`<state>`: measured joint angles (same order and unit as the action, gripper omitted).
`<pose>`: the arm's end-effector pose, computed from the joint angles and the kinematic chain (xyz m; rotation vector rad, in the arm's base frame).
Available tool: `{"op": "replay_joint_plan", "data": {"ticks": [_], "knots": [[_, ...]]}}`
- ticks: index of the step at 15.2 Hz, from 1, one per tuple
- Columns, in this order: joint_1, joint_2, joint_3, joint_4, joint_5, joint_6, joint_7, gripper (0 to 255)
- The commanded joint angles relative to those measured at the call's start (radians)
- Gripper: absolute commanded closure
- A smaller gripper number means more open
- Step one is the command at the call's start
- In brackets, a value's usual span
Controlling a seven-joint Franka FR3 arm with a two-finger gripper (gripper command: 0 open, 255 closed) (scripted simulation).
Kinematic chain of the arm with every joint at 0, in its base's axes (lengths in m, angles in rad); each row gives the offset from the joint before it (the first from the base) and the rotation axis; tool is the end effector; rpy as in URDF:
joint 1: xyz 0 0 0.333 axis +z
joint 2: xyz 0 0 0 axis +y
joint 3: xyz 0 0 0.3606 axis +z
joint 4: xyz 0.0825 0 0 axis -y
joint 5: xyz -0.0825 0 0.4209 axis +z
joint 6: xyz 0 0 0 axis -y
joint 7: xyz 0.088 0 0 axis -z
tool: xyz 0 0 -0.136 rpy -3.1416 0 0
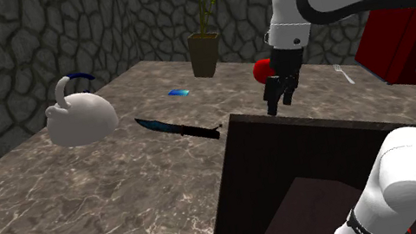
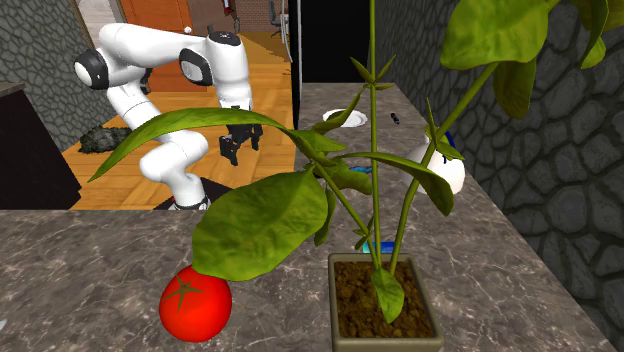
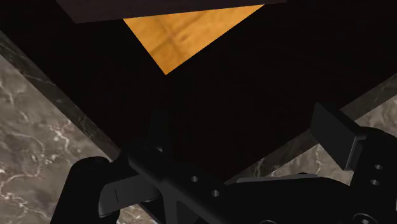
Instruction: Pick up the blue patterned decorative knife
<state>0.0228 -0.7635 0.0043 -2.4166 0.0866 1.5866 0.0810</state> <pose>0.3149 0.0205 0.5571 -3.0585 0.0909 0.1085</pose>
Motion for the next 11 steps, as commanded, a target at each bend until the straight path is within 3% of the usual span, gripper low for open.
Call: {"op": "replay_joint_plan", "data": {"ticks": [1, 11], "knots": [[0.0, 0.0, 0.0, 0.0, 0.0, 0.0, 0.0, 0], [0.047, 0.305, 0.105, 0.139, 0.016, 0.261, 0.041, 0]]}}
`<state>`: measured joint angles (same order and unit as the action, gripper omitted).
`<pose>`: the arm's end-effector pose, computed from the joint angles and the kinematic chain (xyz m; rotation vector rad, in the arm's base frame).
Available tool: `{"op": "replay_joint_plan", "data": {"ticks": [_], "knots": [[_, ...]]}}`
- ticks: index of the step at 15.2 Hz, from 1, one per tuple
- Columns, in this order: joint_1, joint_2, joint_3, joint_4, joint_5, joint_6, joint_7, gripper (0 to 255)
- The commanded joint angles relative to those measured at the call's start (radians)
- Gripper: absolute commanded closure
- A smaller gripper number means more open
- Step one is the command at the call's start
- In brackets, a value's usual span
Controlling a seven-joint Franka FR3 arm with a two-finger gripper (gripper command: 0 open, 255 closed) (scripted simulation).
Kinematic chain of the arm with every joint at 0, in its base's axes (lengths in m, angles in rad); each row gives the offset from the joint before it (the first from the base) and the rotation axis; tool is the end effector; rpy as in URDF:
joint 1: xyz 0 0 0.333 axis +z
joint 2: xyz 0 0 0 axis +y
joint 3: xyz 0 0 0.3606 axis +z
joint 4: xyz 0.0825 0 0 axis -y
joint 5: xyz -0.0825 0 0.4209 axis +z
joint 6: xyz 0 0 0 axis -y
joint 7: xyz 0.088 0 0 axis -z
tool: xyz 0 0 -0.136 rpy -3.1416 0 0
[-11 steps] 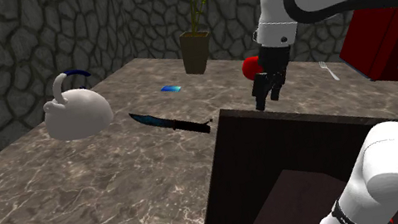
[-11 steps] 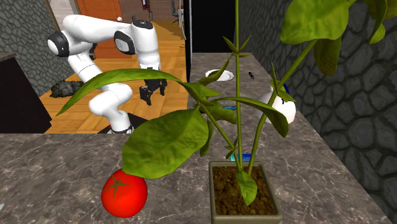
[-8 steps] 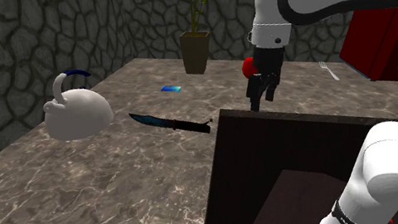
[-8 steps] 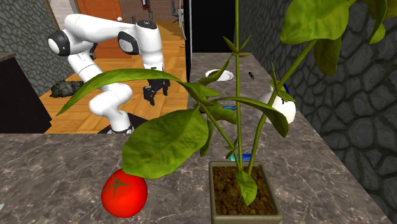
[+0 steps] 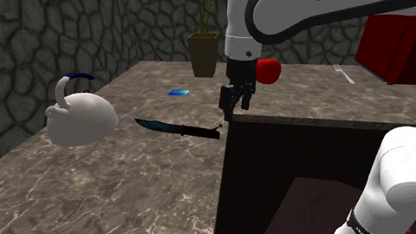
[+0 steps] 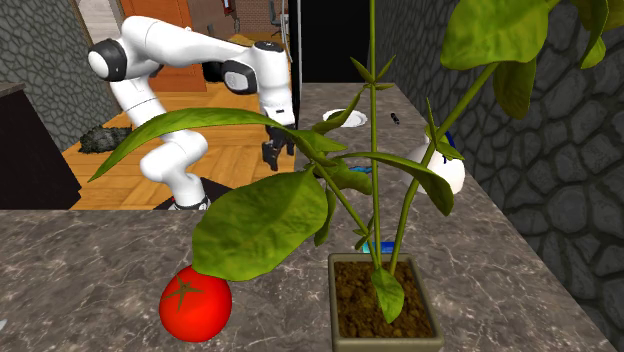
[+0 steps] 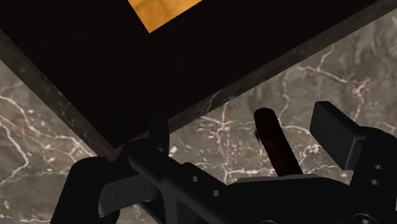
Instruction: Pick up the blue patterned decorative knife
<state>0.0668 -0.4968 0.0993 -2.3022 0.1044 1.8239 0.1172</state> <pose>0.4121 0.0853 0.5363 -3.0857 -0.0186 -0.0147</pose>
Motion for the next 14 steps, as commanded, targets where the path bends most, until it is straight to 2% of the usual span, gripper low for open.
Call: {"op": "replay_joint_plan", "data": {"ticks": [1, 11, 14], "knots": [[0.007, 0.07, 0.021, 0.045, -0.005, 0.045, 0.01, 0], [0.036, 0.395, 0.114, 0.306, -0.088, 0.195, 0.084, 0], [0.037, 0.4, 0.114, 0.284, -0.09, 0.222, 0.086, 0]]}}
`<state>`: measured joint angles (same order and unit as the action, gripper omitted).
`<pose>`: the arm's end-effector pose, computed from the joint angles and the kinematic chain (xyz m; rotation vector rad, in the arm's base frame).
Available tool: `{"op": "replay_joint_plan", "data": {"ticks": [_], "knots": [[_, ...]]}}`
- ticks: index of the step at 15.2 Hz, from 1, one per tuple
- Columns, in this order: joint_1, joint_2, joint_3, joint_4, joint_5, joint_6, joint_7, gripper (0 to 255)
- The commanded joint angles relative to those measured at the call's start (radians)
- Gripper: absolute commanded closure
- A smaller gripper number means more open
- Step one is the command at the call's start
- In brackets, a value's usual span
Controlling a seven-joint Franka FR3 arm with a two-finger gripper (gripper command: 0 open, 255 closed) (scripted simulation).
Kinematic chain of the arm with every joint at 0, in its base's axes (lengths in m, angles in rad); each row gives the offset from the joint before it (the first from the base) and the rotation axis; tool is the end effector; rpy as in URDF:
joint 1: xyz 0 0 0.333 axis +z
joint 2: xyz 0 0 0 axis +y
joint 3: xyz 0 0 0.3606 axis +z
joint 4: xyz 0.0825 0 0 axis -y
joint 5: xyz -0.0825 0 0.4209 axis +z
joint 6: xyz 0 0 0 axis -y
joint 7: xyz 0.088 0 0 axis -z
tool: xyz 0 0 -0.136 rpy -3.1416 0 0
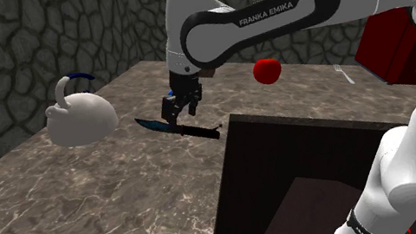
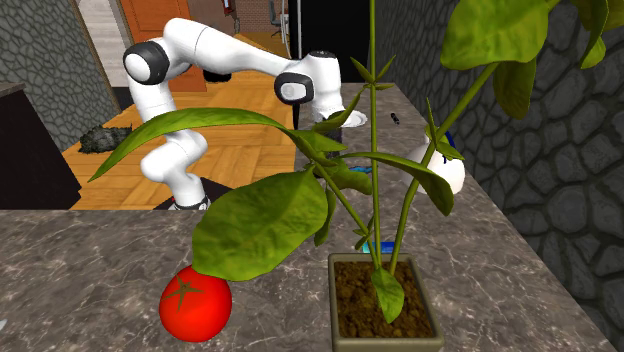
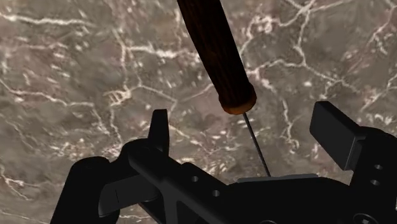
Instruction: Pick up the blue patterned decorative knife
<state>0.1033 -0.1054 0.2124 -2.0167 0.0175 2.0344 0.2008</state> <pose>0.5431 0.1824 0.5119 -3.1067 -0.1683 -0.1844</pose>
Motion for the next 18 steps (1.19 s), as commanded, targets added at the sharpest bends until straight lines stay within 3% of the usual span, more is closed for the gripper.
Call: {"op": "replay_joint_plan", "data": {"ticks": [1, 7, 8, 18], "knots": [[0.001, 0.011, 0.002, -0.012, -0.003, 0.025, 0.002, 0], [0.001, 0.025, 0.003, -0.059, -0.006, 0.086, 0.005, 0], [0.001, 0.025, 0.003, -0.059, -0.006, 0.086, 0.005, 255], [0.001, 0.022, 0.003, -0.049, -0.005, 0.072, 0.004, 255]]}}
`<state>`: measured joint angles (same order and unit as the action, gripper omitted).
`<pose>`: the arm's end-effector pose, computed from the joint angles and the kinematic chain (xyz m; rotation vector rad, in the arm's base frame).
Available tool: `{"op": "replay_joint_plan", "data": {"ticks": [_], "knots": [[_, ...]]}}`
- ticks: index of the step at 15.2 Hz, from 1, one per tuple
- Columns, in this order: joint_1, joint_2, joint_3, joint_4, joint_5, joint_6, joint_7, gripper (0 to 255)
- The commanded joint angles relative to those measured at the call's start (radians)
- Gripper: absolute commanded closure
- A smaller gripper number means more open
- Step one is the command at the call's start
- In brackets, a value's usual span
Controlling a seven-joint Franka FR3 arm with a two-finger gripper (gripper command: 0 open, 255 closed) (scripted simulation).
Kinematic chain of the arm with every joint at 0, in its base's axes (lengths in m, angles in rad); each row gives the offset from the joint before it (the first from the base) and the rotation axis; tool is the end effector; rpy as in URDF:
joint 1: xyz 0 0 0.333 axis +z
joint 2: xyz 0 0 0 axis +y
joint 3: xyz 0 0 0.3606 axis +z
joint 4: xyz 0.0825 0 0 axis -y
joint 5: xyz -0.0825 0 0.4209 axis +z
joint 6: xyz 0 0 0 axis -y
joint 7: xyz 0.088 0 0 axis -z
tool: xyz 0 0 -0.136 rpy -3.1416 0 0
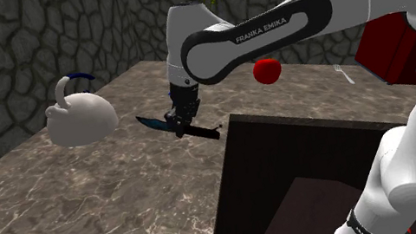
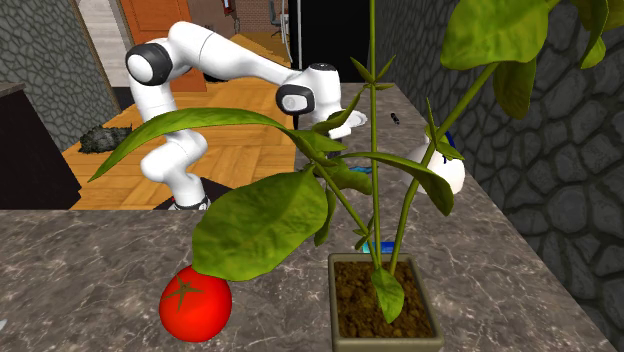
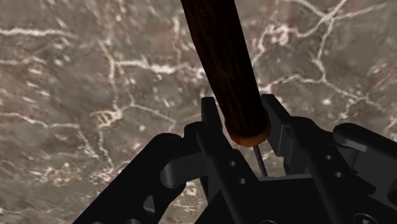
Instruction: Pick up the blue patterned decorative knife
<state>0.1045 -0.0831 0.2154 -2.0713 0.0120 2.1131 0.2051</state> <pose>0.5449 0.1837 0.4789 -3.1062 -0.1704 -0.1879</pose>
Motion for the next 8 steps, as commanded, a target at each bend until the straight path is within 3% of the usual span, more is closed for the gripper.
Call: {"op": "replay_joint_plan", "data": {"ticks": [1, 8], "knots": [[0.0, -0.004, 0.0, 0.015, 0.001, -0.02, -0.001, 255], [-0.001, -0.02, -0.002, 0.092, 0.004, -0.113, -0.004, 255]]}}
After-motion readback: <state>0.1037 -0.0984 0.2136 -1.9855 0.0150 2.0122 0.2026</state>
